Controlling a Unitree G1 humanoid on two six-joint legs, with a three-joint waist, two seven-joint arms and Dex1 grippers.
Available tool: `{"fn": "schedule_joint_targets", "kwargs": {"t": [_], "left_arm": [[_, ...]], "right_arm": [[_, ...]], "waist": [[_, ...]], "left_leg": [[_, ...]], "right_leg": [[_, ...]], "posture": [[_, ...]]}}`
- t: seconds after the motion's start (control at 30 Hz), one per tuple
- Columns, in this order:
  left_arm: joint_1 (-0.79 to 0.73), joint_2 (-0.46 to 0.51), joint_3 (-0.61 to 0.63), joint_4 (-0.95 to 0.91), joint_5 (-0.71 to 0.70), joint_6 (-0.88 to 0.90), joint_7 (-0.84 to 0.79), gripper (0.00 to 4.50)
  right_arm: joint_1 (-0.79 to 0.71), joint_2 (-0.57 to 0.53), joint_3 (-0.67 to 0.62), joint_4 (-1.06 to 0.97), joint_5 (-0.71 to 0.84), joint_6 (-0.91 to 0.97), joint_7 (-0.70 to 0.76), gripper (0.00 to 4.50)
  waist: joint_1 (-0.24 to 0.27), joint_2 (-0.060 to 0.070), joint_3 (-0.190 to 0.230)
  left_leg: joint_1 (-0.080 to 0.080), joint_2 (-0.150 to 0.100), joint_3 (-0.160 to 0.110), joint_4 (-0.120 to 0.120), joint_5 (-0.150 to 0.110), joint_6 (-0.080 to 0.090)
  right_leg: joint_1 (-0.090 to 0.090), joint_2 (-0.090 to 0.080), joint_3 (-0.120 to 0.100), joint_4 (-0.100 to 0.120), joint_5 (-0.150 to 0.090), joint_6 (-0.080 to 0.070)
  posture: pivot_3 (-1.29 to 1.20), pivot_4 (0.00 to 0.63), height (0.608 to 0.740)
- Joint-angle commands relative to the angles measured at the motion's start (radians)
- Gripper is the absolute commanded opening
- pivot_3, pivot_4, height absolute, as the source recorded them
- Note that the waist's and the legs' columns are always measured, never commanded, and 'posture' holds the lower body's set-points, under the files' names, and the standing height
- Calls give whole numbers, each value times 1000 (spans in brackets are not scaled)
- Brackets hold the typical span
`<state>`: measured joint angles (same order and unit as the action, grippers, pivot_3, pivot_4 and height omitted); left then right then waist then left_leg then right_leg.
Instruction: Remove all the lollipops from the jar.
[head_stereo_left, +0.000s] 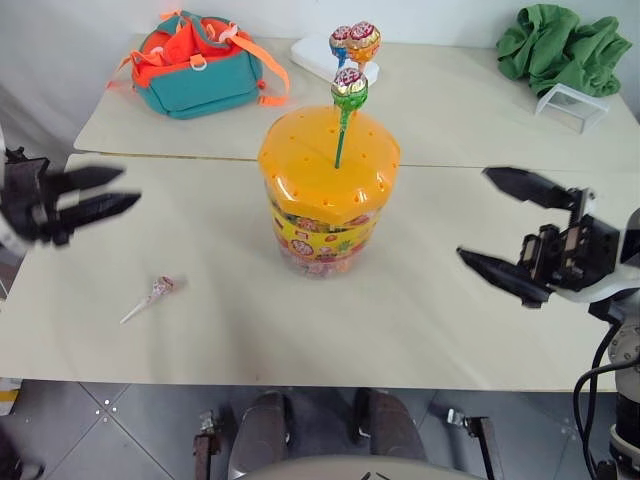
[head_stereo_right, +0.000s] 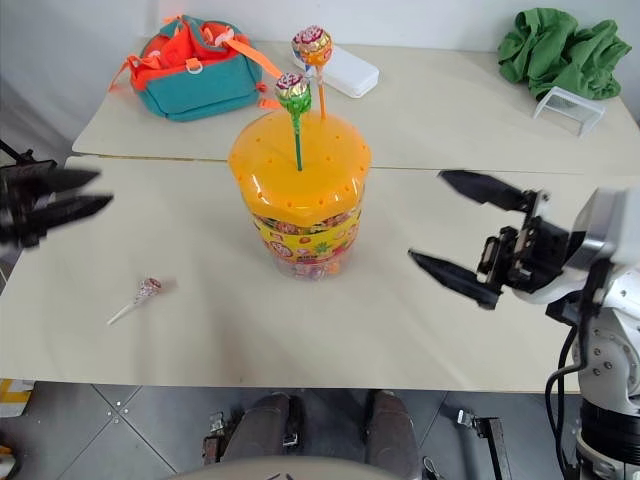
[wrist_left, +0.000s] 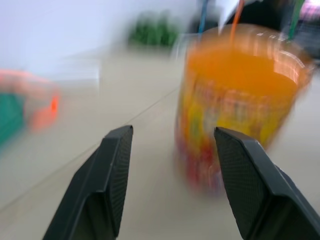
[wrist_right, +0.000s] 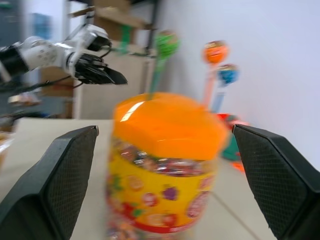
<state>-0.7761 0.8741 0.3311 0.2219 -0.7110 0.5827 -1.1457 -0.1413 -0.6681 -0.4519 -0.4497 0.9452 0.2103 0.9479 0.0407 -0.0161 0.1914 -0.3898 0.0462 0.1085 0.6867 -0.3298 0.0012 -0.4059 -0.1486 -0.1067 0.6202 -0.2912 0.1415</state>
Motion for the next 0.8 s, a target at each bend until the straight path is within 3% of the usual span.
{"fn": "schedule_joint_targets", "kwargs": {"t": [0.03, 0.13, 0.33, 0.73, 0.8], "left_arm": [[-178, -97, -119, 89, 53, -11, 18, 2740], [-334, -221, -185, 235, 111, -57, 34, 2740], [-459, -335, -258, 409, 203, -99, 20, 2740], [-572, -429, -269, 541, 247, -102, -63, 2740], [-584, -434, -269, 565, 265, -106, -55, 2356]], "right_arm": [[3, 16, -90, -29, 66, 19, -117, 4500], [6, 43, -118, -34, 83, 21, -193, 4500], [56, 59, -133, -92, 88, 22, -239, 4500], [89, 72, -112, -138, 68, 15, -263, 4500], [88, 69, -108, -140, 66, 17, -263, 4500]], "waist": [[-2, -1, 0], [-12, -2, 0], [-31, -2, 0], [-18, -2, 0], [-16, -2, 0]], "left_leg": [[0, 0, 1, 1, 0, 0], [0, 0, 2, 1, 0, 1], [1, 0, 6, -4, 0, 1], [0, 0, 6, -2, 0, 1], [0, 0, 6, -2, 0, 1]], "right_leg": [[0, 0, 0, 0, 0, 0], [-1, 0, 0, 0, 1, 1], [-5, 0, 1, 0, 0, 1], [-5, 0, 2, -1, 0, 1], [-5, 0, 2, -1, 0, 1]], "posture": [[0, 150, 740], [0, 150, 740], [0, 150, 740], [0, 150, 740], [0, 150, 740]]}}
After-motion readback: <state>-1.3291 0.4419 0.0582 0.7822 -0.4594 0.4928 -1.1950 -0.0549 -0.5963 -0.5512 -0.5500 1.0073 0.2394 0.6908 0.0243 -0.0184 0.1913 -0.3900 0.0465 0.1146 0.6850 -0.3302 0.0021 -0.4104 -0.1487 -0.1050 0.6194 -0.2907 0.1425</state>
